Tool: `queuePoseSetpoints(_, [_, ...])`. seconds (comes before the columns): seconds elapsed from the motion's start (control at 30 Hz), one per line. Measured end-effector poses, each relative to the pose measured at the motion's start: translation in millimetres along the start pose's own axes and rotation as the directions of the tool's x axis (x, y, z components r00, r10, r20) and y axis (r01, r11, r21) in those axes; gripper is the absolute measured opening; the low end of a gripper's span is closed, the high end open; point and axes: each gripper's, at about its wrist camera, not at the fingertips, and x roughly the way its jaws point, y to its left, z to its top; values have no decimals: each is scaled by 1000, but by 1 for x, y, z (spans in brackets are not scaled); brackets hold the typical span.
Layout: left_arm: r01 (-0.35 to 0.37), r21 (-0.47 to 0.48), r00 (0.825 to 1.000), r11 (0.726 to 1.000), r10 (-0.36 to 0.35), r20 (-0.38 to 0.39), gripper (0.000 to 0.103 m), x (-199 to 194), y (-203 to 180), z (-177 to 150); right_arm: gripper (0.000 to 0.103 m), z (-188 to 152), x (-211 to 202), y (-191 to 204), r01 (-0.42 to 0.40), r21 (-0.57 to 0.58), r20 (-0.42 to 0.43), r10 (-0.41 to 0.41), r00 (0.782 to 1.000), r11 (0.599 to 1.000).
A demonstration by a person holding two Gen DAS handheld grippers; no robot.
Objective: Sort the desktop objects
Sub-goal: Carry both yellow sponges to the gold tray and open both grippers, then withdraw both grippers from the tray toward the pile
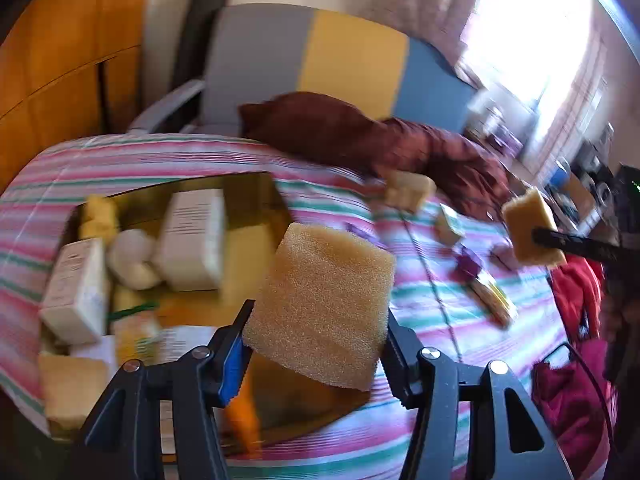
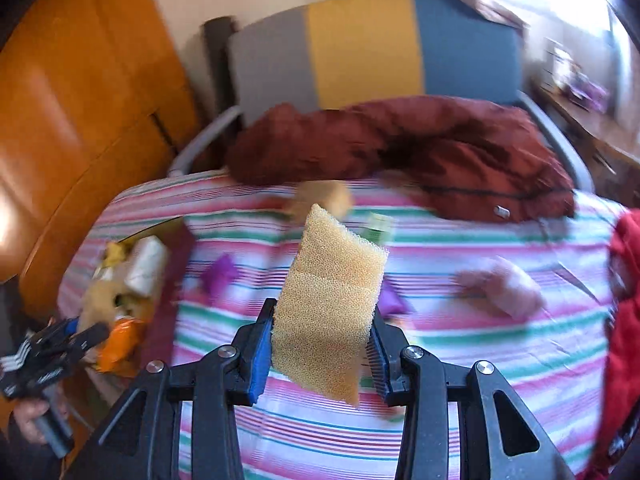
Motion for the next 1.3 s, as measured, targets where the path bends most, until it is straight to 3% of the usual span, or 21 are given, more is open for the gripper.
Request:
queuePoseSetpoints(0.33, [-137,-127,989,982,143,35,57,-16,73,-5,42,10,52,136,-198,-177,-86,186,979,964])
queuePoseSetpoints(0.53, [-199,-147,979,969,203,12,60,-8,98,-5,42,36,100,195,-233,-207,-115,213,970,950])
queuePoseSetpoints(0.63, [-225,-145,974,964,225,-15,65,0,103,-5,50,53,126,212,-236,-174,-117,218,969,956])
queuePoseSetpoints(0.67, [-232,-146,973,962,232,-16,67,-1,104,-6,58,56,131,215,-230,-169,-121,212,970,958])
queuePoseSetpoints(0.77, [-243,-149,970,958,245,-8,83,-4,107,-12,64,57,138,220,-228,-158,-132,208,969,961])
queuePoseSetpoints(0.93, [-243,-184,969,952,248,3,83,-11,115,-20,67,40,135,212,-226,-138,-142,207,968,964])
queuePoseSetpoints(1.13, [-253,-158,964,954,263,45,83,-30,103,-26,68,9,118,195,-193,-131,-138,175,975,972])
queuePoseSetpoints(1.3, [-209,-130,971,969,222,92,83,-46,86,-27,73,-16,99,184,-156,-145,-117,139,983,977])
